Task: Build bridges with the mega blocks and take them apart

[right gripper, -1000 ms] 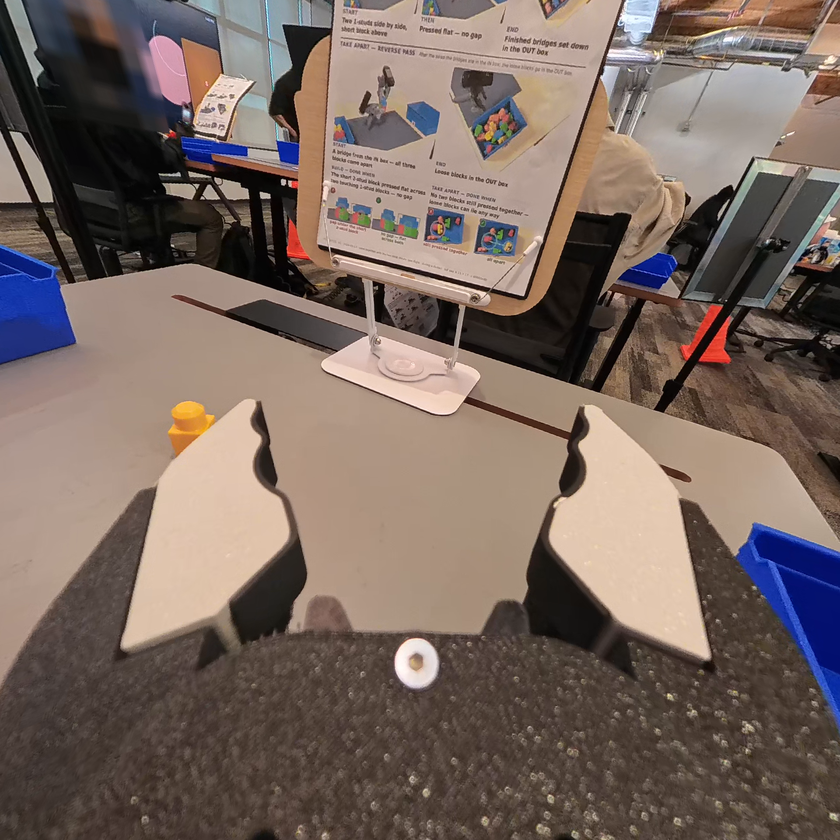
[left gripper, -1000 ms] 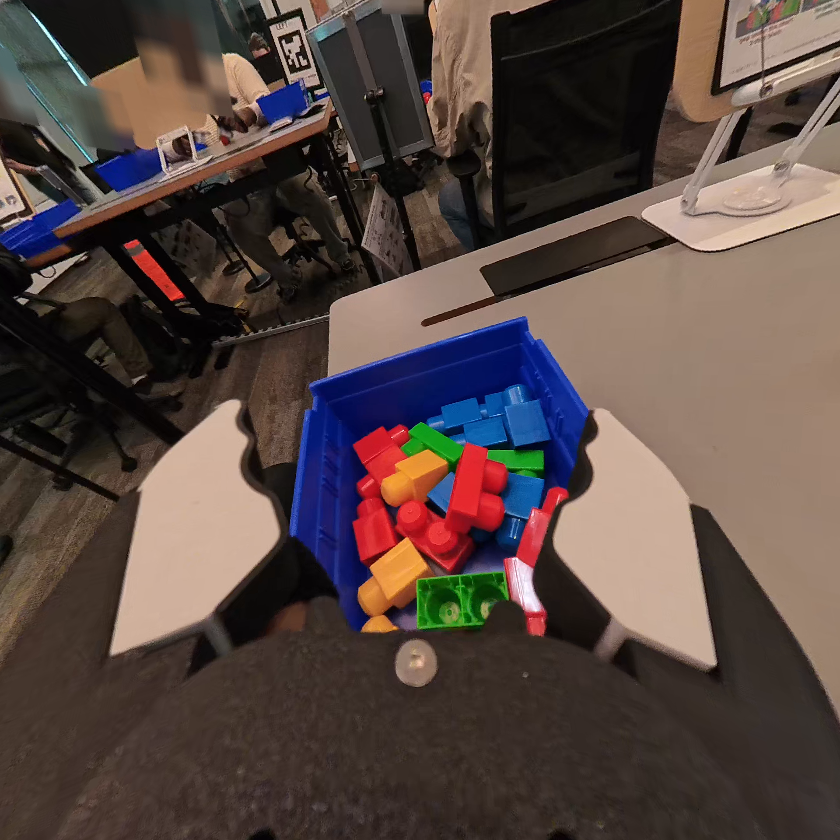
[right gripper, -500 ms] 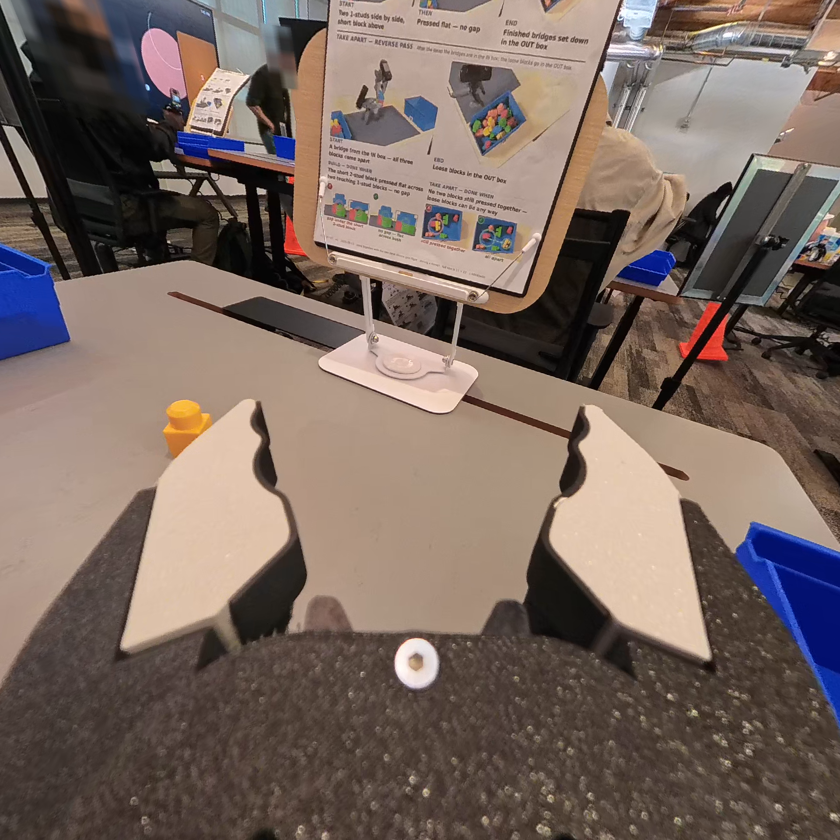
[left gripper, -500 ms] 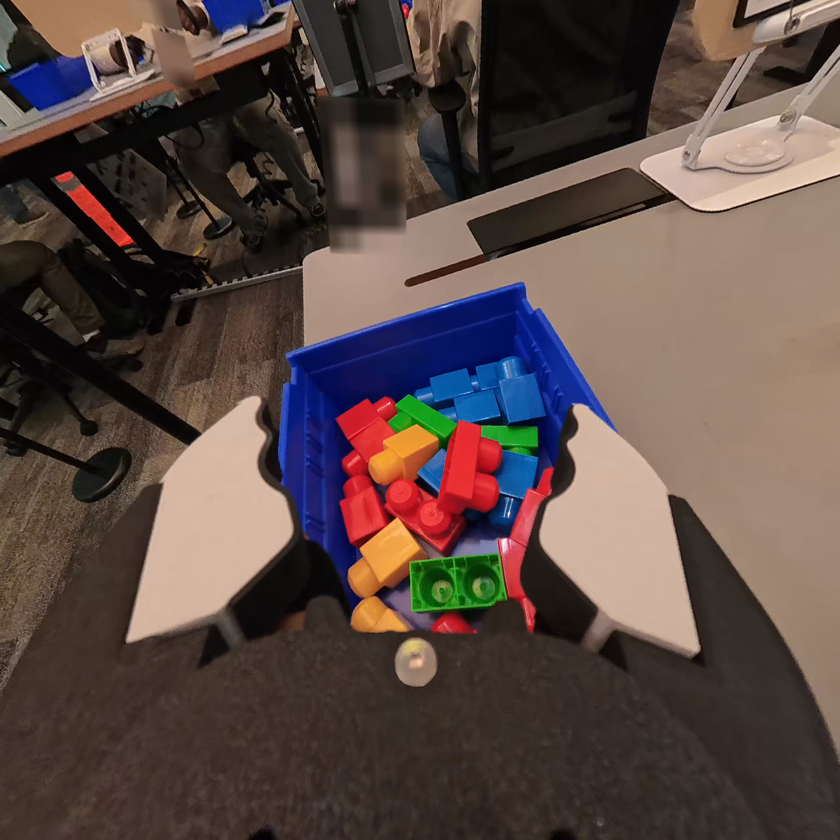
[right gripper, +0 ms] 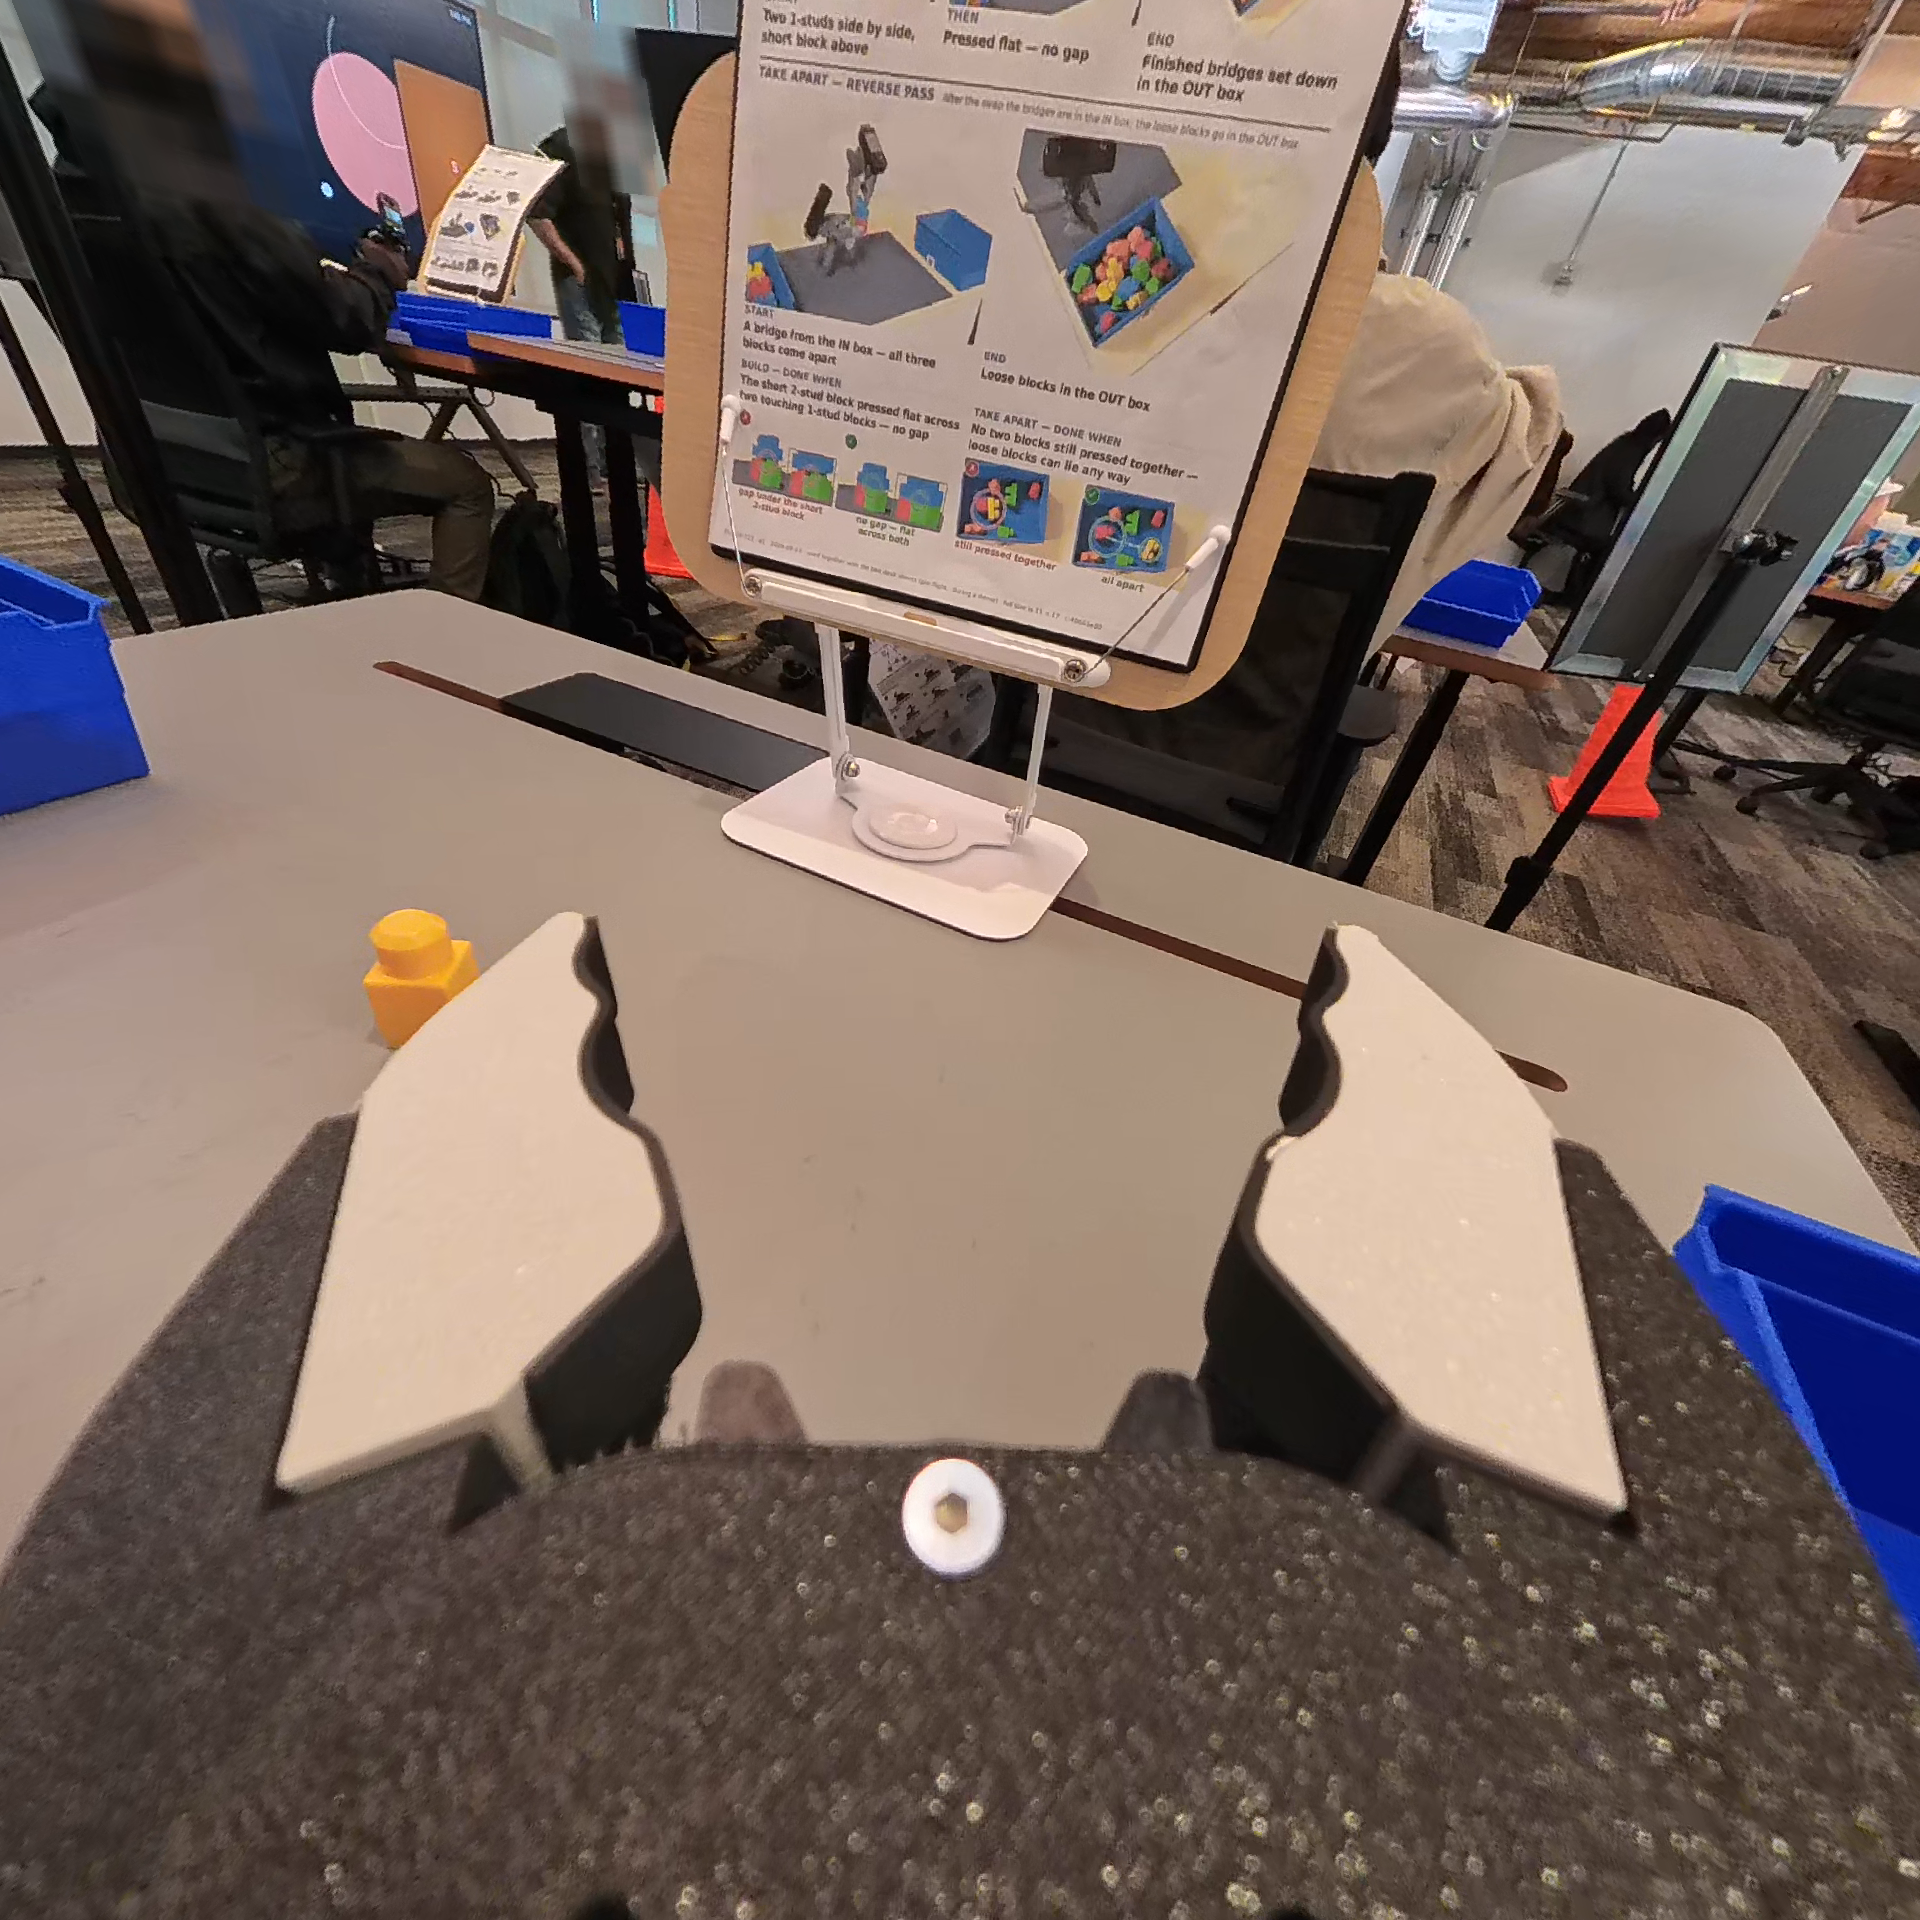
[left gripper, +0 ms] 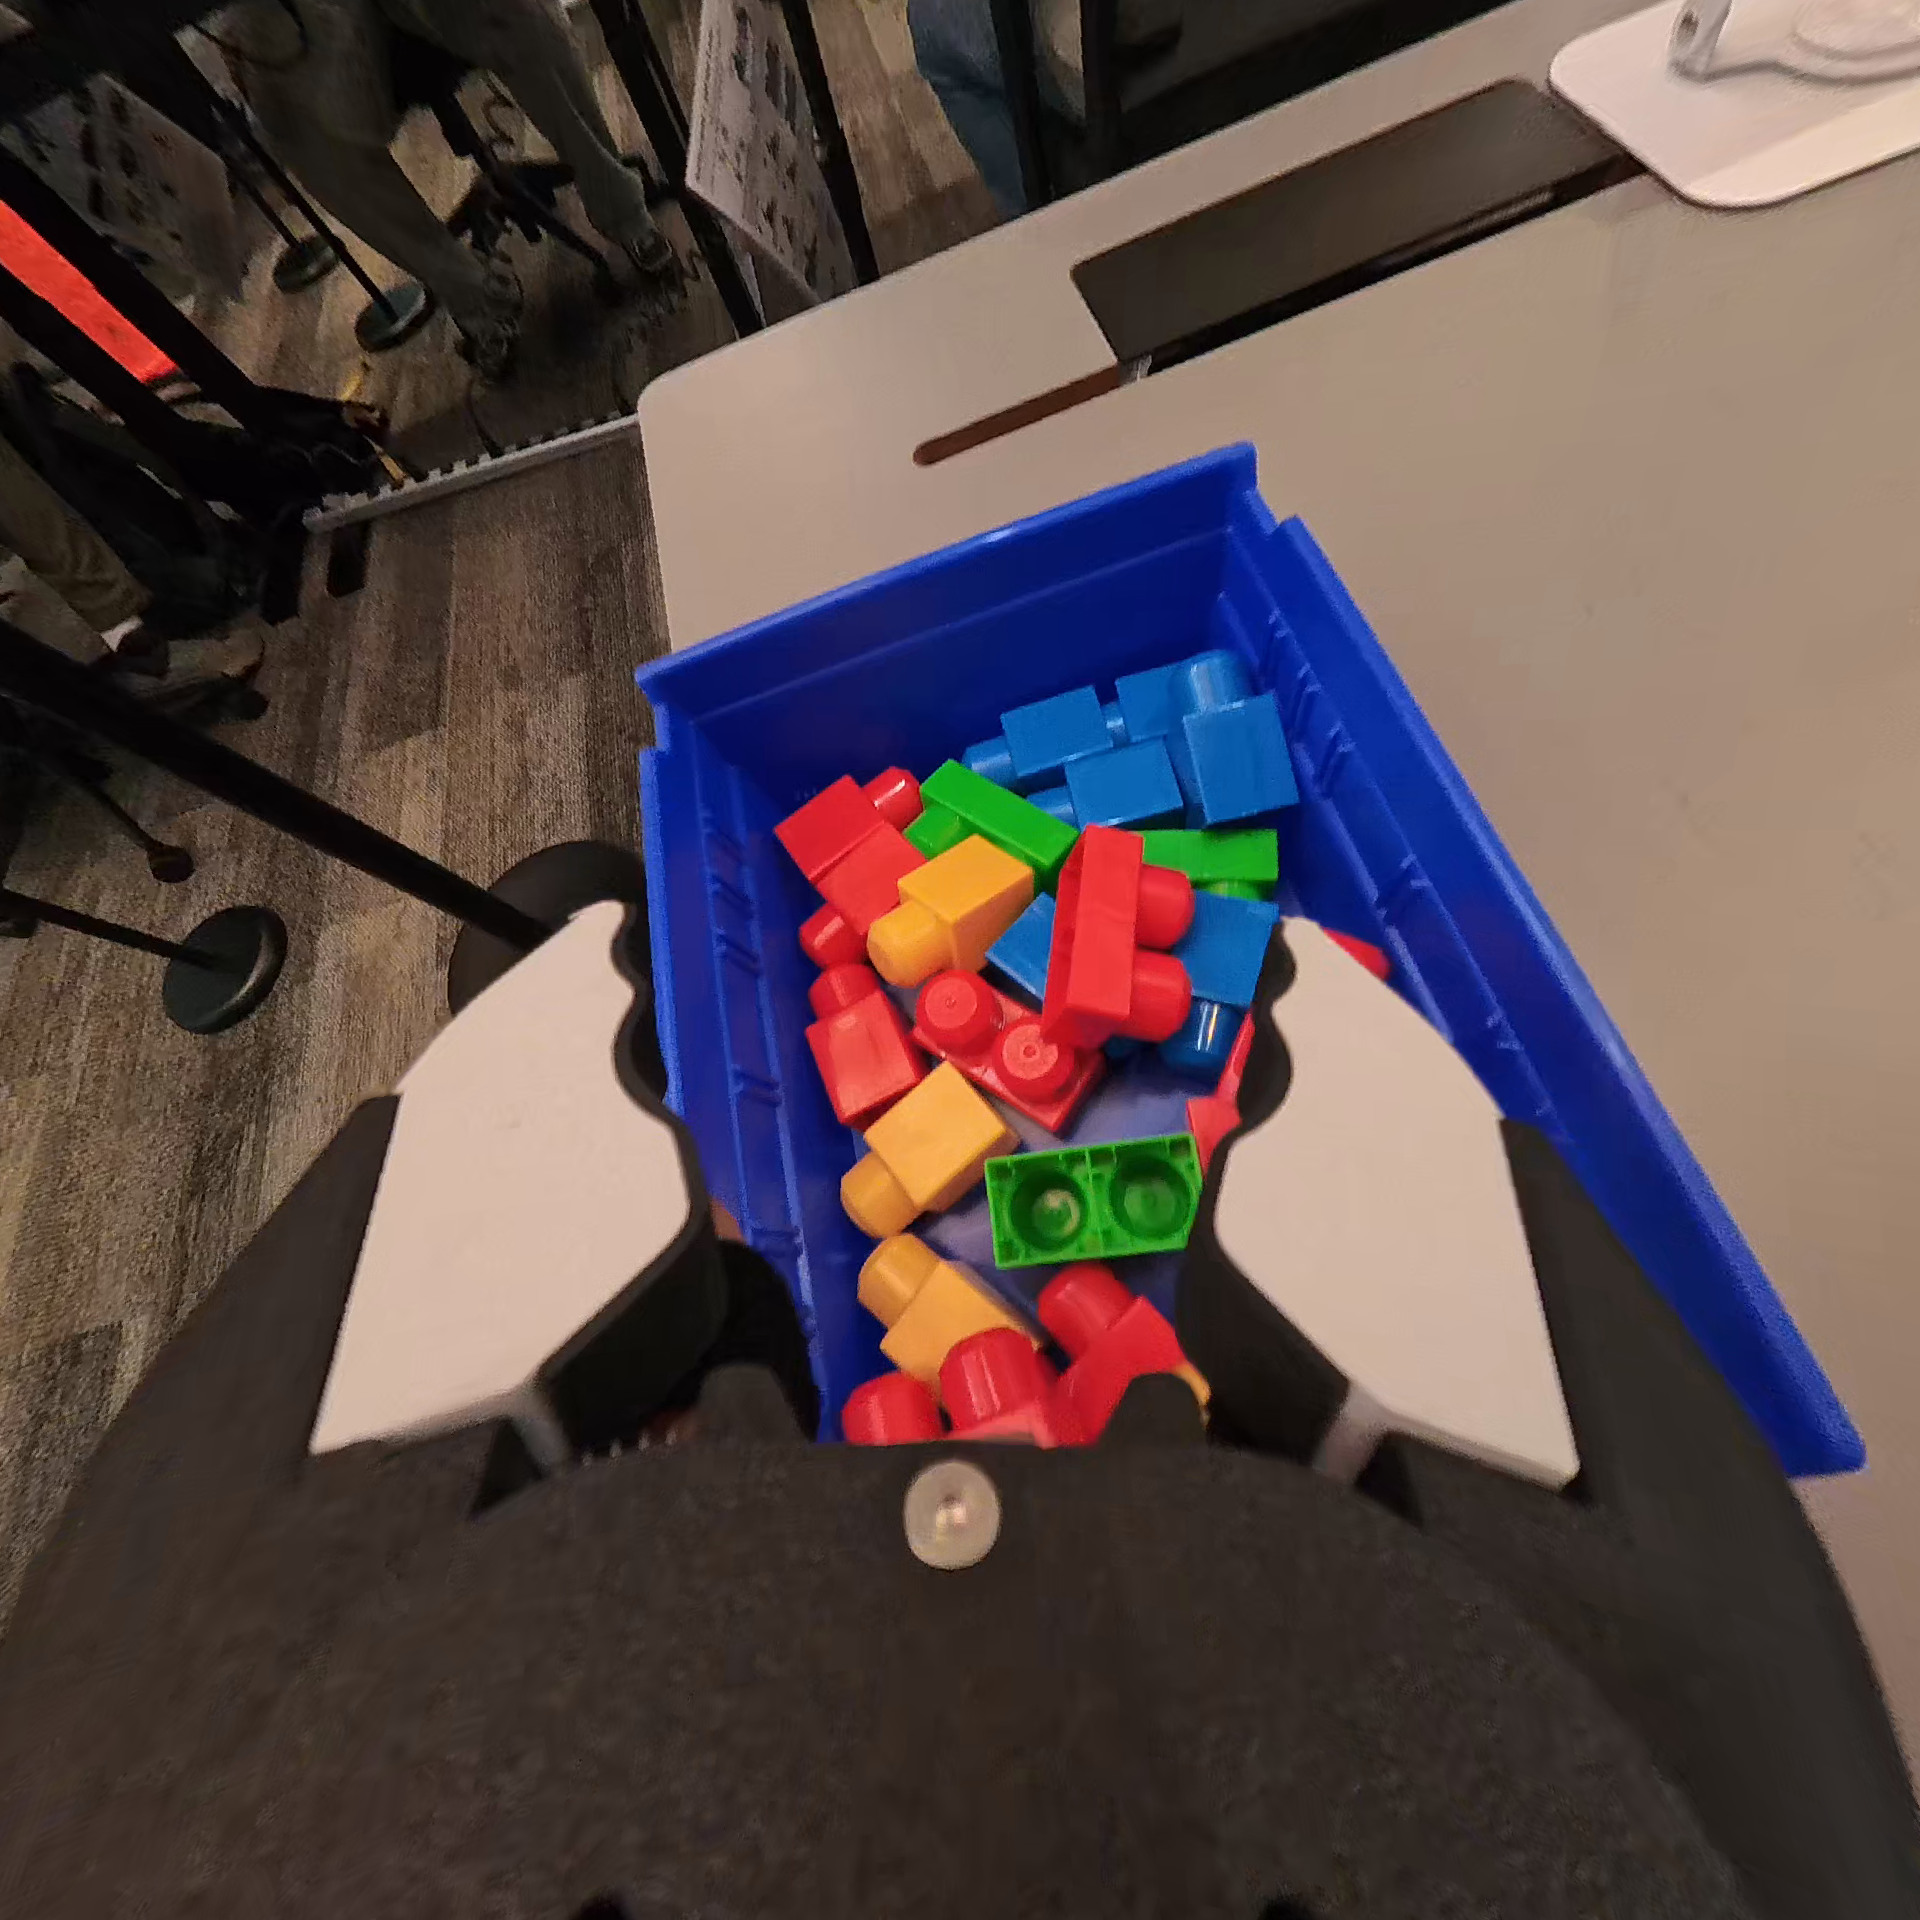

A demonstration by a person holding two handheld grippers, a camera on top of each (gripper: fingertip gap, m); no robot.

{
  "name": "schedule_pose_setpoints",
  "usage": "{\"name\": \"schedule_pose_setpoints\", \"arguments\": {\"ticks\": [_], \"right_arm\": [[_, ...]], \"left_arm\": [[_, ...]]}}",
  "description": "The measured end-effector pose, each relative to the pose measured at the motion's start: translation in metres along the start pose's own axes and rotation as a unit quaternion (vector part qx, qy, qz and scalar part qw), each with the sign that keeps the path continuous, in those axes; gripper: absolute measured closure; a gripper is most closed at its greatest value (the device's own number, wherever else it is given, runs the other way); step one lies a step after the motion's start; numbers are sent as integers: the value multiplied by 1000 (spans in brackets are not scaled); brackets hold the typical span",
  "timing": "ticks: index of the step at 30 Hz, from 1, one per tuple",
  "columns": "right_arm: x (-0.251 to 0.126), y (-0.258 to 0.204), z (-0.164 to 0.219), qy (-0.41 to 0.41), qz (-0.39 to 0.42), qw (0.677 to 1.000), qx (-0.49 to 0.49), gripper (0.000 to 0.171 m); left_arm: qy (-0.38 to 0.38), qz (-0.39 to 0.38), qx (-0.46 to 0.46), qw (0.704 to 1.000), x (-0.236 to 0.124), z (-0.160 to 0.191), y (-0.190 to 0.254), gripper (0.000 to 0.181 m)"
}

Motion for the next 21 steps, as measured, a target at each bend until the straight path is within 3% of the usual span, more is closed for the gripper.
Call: {"name": "schedule_pose_setpoints", "arguments": {"ticks": [11, 21], "right_arm": [[6, -7, 3, -2, -10, 1000, 2, 48], [7, -7, 0, -6, -7, 1000, -4, 48]], "left_arm": [[-110, 22, 15, 994, -10, 21, -7, 75], [-166, 55, 59, 983, 9, 5, 1, 85]]}}
Point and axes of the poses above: each gripper's, where its closed fingertips meet, x out along the fingers, z out of its underside, y = z × x across the jaws, the point moved 3 cm from there along -x, back along the fingers, and after that the axes turned 5 degrees about y, right-handed, at the moved point
